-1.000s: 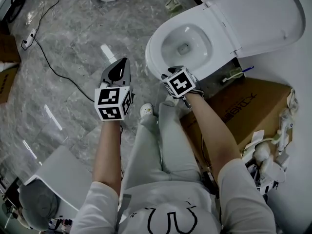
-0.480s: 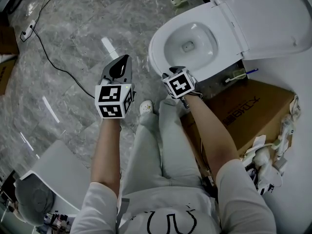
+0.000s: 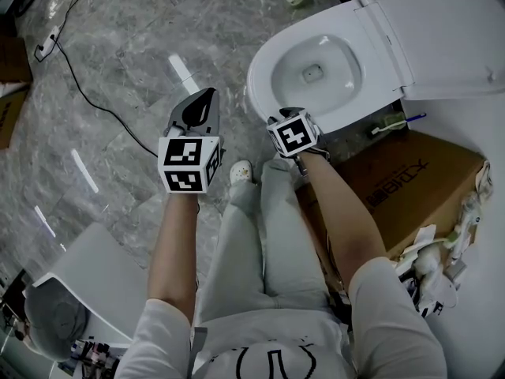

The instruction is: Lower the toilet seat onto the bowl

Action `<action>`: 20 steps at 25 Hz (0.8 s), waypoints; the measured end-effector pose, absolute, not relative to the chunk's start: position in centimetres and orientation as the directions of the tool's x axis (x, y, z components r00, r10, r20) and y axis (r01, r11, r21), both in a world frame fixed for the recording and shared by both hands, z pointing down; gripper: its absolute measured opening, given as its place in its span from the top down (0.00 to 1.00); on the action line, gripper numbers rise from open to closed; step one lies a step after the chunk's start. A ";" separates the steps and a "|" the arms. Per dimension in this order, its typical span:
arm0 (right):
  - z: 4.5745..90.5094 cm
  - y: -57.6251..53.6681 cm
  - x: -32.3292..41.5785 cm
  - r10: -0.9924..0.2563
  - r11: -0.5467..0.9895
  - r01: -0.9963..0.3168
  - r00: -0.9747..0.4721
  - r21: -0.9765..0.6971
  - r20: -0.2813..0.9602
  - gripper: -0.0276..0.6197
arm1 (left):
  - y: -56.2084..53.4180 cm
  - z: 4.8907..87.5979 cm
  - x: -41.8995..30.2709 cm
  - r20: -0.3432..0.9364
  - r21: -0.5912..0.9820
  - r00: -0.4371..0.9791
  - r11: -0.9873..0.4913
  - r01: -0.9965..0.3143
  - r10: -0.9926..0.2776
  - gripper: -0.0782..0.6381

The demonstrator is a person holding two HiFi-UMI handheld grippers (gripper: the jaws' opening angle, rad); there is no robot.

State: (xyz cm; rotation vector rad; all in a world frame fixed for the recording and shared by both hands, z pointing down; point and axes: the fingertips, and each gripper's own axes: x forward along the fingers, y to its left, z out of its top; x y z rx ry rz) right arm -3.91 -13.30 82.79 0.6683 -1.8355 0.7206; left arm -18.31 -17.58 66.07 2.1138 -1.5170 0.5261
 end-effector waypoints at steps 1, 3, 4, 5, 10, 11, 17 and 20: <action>83.1 -13.3 -3.9 -0.120 0.667 -0.724 -0.333 -0.172 0.935 0.72 | -17.5 66.2 -18.4 0.568 0.158 0.311 -0.270 -0.950 -0.762 0.88; 83.5 -13.4 -4.0 -0.122 0.664 -0.728 -0.327 -0.168 0.937 0.73 | -17.4 66.5 -18.5 0.573 0.158 0.311 -0.270 -0.950 -0.759 0.88; 83.7 -13.4 -4.0 -0.123 0.664 -0.729 -0.326 -0.166 0.938 0.73 | -17.3 66.6 -18.5 0.574 0.159 0.310 -0.268 -0.950 -0.758 0.88; 83.8 -13.5 -4.0 -0.126 0.665 -0.728 -0.327 -0.164 0.937 0.73 | -17.3 66.6 -18.6 0.574 0.161 0.310 -0.266 -0.950 -0.758 0.88; 83.9 -13.5 -3.9 -0.136 0.685 -0.713 -0.327 -0.150 0.935 0.73 | -17.2 66.8 -18.2 0.571 0.169 0.315 -0.267 -0.949 -0.758 0.88; 84.0 -13.4 -3.9 -0.132 0.684 -0.714 -0.324 -0.150 0.937 0.73 | -17.2 66.8 -18.0 0.571 0.169 0.318 -0.271 -0.948 -0.757 0.88; 84.2 -13.2 -3.9 -0.116 0.686 -0.712 -0.311 -0.150 0.943 0.72 | -16.7 66.8 -17.7 0.573 0.162 0.328 -0.288 -0.944 -0.751 0.88; 83.9 -13.6 -3.7 -0.159 0.685 -0.714 -0.339 -0.143 0.927 0.72 | -16.3 66.7 -17.7 0.573 0.158 0.329 -0.293 -0.943 -0.751 0.88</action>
